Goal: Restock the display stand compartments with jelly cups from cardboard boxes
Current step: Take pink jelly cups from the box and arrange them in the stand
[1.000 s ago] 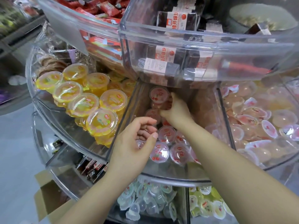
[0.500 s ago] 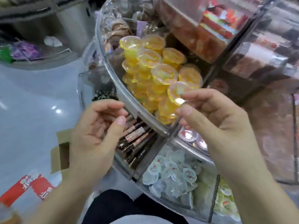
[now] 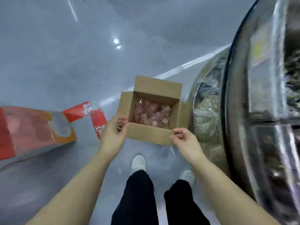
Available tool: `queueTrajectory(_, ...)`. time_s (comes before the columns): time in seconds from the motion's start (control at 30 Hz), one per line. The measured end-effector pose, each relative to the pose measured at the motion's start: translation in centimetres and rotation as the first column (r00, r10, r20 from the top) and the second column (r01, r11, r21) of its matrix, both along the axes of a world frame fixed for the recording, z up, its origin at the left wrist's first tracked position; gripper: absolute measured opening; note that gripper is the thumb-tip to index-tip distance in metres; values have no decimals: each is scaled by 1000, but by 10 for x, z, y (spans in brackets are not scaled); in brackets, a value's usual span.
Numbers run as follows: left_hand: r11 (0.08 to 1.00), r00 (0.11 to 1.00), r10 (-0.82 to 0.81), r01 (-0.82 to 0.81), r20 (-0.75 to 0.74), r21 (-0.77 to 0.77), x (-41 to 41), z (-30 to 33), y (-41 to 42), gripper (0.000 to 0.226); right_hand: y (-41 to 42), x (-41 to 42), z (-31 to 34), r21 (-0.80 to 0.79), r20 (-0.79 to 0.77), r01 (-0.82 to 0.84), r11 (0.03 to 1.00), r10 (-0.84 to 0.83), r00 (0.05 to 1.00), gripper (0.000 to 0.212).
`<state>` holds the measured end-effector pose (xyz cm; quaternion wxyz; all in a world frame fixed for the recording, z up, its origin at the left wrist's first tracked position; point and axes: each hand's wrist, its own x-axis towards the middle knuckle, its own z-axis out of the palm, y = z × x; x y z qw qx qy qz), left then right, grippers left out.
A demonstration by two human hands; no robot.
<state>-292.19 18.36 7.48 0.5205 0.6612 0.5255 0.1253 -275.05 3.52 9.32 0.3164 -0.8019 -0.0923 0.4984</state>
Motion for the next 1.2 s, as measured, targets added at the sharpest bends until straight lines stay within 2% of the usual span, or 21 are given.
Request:
queueTrajectory(0.13,997,979,-62,70,-194,31,-12,-141,69,18,38,34,-151,-254,183,-55,966,103,978,45)
queueTrajectory(0.2,995,956,-47,69,-288,69,-6,-200,91,27,50,51,-214,-347,259,-62,936,160,952,56)
queueTrajectory(0.33,989,944,-147,134,-294,-65,18,-287,103,54,63,64,-297,-404,369,-51,913,214,904,62)
queueTrajectory(0.4,978,902,-208,196,-379,-72,28,-314,96,47,57,63,-317,-437,373,-108,893,289,882,62)
queueTrajectory(0.47,988,872,-134,152,-472,1,32,-325,90,32,53,63,-323,-426,384,-128,895,308,870,63)
queueTrajectory(0.57,996,891,-79,93,-447,10,22,-326,76,25,47,61,-316,-369,402,-128,920,283,871,53)
queueTrajectory(0.7,999,909,-5,-12,-417,-37,-18,-301,28,29,21,35,-290,-303,432,-109,947,238,870,50)
queueTrajectory(0.8,992,902,81,-113,-425,-50,-56,-275,-20,33,-12,4,-267,-270,374,-122,955,221,901,54)
queueTrajectory(0.9,974,888,147,-207,-435,-94,-95,-252,-70,33,-51,-23,-249,-274,340,-203,940,292,894,59)
queueTrajectory(1.07,951,861,157,-264,-484,-162,-141,-243,-167,32,-124,-52,-239,-281,247,-316,906,386,889,62)
queueTrajectory(1.2,920,866,237,-346,-440,-185,-159,-265,-222,33,-157,-66,-252,-262,336,-352,899,427,840,61)
